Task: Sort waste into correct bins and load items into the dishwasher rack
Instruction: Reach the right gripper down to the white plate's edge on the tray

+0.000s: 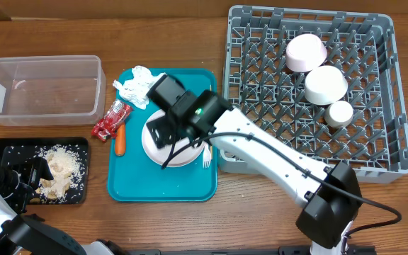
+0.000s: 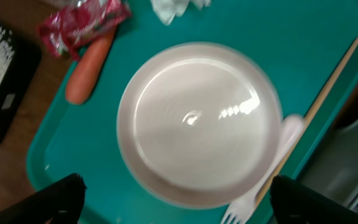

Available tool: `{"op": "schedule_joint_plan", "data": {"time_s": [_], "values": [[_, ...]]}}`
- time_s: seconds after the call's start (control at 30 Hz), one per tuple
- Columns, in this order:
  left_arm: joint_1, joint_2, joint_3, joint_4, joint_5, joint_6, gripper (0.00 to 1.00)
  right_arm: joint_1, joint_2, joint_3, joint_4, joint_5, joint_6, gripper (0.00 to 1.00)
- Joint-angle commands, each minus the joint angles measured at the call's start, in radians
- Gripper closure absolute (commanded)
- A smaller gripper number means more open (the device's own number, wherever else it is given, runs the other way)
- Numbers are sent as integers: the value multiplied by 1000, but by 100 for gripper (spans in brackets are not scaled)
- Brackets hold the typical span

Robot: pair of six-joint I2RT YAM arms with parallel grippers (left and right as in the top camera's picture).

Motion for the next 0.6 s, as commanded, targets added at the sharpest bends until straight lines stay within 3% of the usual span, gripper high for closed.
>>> {"op": "schedule_joint_plan", "data": {"time_s": [0.0,0.13,0.33,0.57], "values": [[-3,5,-6,2,3,-7,0,-56,6,11,57,63,-159,0],[-3,5,-6,8,3,-7,0,-144,58,11,128,15,-317,1],[-3,5,-6,29,3,-7,0,-166,148,11,119,-31,-517,1],[-3,5,-6,39,3,-7,0,-166,167,11,143,-32,-565,0]]}}
